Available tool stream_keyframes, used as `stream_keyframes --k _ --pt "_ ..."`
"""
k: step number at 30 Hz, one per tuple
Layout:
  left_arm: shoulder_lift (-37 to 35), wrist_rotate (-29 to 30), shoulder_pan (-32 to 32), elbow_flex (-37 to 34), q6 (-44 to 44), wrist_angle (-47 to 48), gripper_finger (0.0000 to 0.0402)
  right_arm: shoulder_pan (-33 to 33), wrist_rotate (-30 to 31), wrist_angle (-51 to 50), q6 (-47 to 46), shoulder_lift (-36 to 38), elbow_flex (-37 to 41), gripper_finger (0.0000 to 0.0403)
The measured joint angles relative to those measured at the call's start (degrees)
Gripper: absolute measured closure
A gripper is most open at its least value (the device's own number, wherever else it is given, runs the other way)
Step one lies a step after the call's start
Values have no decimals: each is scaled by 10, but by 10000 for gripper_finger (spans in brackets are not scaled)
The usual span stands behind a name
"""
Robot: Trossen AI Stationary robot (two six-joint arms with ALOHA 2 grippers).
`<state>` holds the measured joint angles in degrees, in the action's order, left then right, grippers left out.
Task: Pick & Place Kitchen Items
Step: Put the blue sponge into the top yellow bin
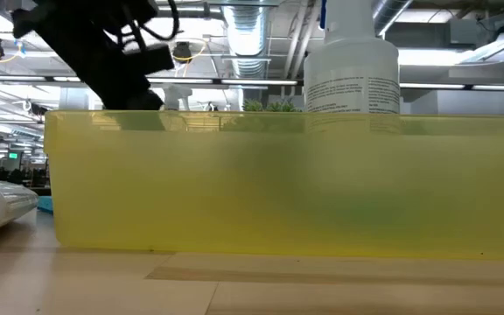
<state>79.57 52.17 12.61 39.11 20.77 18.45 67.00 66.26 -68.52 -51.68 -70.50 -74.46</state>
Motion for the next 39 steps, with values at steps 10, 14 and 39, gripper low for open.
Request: stream_keyframes --k 10,14,39 --pt "13 38 -2 0 24 5 107 0 -4 -7 -4 0 9 235" --pt "38 31 -27 0 37 -2 113 1 -4 -10 -4 0 9 235" --pt "71 18 -57 -1 66 9 311 1 -19 -19 -9 0 9 235"
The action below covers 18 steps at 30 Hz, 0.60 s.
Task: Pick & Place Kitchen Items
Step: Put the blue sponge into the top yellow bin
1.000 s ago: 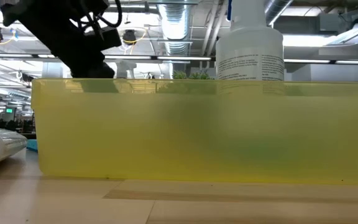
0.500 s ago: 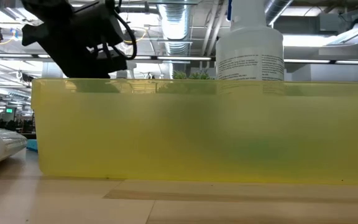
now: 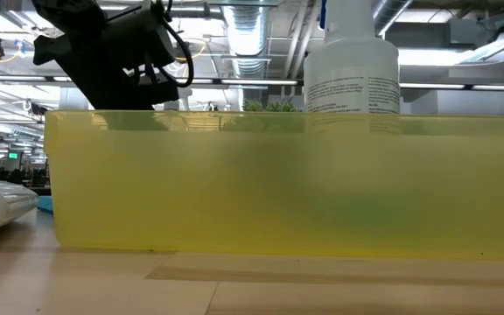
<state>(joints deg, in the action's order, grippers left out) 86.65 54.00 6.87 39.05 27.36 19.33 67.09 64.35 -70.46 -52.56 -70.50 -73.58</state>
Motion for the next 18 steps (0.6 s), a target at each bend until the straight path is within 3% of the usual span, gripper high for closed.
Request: stream_keyframes --k 7,13,18 --pt "0 1 7 0 -3 21 392 0 0 1 0 0 0 235" --pt "-5 7 14 0 -4 39 395 -3 0 1 0 0 0 235" --pt "-49 20 17 0 1 68 396 -13 1 1 0 0 0 235"
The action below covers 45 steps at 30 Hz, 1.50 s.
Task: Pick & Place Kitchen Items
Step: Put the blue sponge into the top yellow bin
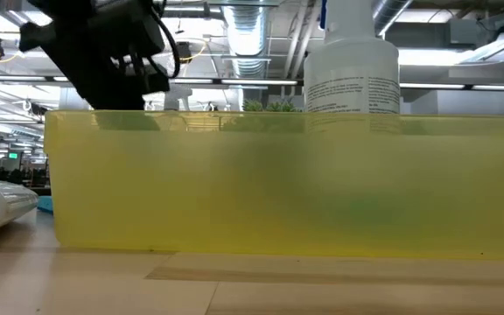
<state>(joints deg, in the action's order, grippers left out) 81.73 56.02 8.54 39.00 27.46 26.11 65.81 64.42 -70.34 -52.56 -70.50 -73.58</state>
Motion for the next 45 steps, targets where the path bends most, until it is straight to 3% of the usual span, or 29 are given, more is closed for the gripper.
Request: stream_keyframes --k 7,13,17,22,31,37,45 --pt "-104 28 37 0 -59 24 398 -4 1 -2 0 0 0 235" --pt "-177 50 109 0 -231 -11 399 -4 4 -3 0 0 0 235" --pt "-199 33 160 -21 -398 -96 398 -4 7 -4 0 0 0 235" --pt "-227 -44 180 -63 -517 -244 398 -4 12 -4 0 0 0 235" --pt "-263 -243 127 -190 -745 -519 398 -3 12 -4 -2 0 0 235" --pt "-302 -466 -14 -260 -765 -596 398 -9 11 -3 -6 0 0 235" --pt "-312 -747 -203 -281 -762 -612 398 -29 10 -4 -6 0 0 235"
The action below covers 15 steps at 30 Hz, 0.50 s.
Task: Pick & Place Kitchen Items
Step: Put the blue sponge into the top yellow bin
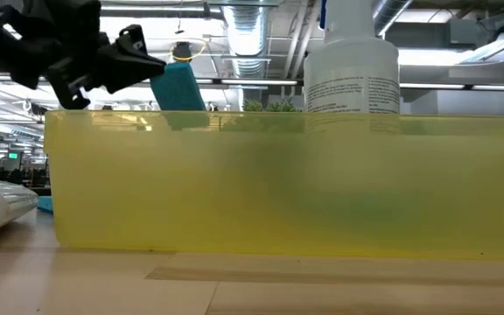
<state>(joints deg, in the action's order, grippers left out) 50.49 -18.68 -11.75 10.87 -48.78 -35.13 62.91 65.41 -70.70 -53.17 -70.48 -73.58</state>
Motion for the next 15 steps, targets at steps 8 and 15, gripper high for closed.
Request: stream_keyframes --k 8,15 --pt "51 -122 -98 -1 -39 -27 398 -28 -10 -2 2 0 0 235" --pt "139 -135 -130 -1 -97 -78 398 -52 -11 -3 7 0 0 235"
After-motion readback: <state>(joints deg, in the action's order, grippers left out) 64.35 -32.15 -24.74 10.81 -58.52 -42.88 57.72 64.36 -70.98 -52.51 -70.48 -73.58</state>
